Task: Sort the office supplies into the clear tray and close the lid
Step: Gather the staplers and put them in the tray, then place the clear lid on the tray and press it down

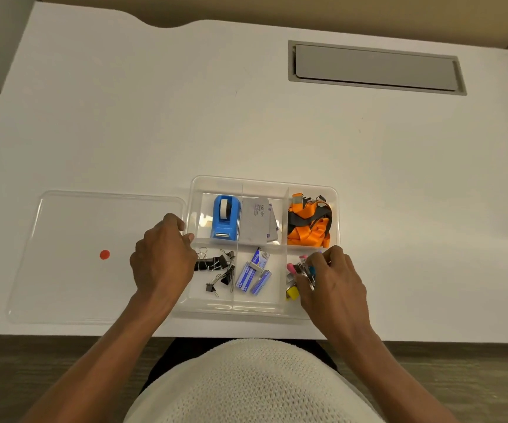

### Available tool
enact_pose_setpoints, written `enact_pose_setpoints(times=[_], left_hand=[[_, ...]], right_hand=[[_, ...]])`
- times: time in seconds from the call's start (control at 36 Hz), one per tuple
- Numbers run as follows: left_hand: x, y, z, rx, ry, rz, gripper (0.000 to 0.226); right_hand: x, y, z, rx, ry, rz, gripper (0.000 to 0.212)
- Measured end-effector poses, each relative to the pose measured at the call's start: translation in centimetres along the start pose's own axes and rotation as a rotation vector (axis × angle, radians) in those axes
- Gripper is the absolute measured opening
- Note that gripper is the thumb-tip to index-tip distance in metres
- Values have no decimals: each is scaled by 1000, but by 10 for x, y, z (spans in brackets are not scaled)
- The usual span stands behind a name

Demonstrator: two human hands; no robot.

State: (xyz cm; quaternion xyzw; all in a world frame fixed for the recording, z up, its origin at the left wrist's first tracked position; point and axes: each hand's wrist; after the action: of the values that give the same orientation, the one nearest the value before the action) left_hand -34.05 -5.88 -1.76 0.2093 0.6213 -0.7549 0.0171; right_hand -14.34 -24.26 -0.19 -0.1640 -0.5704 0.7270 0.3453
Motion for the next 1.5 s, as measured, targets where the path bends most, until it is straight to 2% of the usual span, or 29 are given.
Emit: enact_pose_setpoints(times=[0.22,0.39,0.5,0.64,0.72,0.83,0.94,1.03,1.14,1.22,1.36,1.5], left_hand=[[0,0,-1,0,-15,0,19],[4,-1,-1,4,-8,19,19],[14,-5,0,16,-14,81,25],[38,-16,1,-24,-42,149,29],[61,-32,0,-85,-115,163,28],[93,-53,-6,-169,-207,141,27],[138,-69,-8,-248,-293,67,28],[165,-77,-10,-256,-346,2,34],[192,-81,-14,-243,-359,-27,37],[206,-79,-19,-223,-351,-29,40],[215,-70,-27,-118,-361,30,61],[215,-61,-30,-84,-399,116,69]], right_hand=[[3,8,0,31,33,16,52],[7,-9,0,-18,47,12,45],[17,-23,0,-87,-24,-49,34],[55,-32,-6,-113,-176,-221,26],[89,-30,-11,-48,-296,-386,17],[135,-24,-13,83,-362,-573,13],[188,-7,-7,218,-427,-590,26],[220,11,-4,288,-458,-451,49],[247,32,-1,301,-436,-257,72],[258,44,-6,323,-394,-180,78],[269,57,-14,420,-306,-120,89],[279,70,-6,443,-229,-228,91]])
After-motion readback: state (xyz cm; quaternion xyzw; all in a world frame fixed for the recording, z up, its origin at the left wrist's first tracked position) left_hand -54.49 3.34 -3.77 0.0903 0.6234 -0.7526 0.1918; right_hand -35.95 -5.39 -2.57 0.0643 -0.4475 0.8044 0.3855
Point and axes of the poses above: each hand's wrist, its own z-axis away from the middle knuckle, its own y-axis out of the palm, x = y × z, and after that the axes turned 5 degrees about y, right-handed
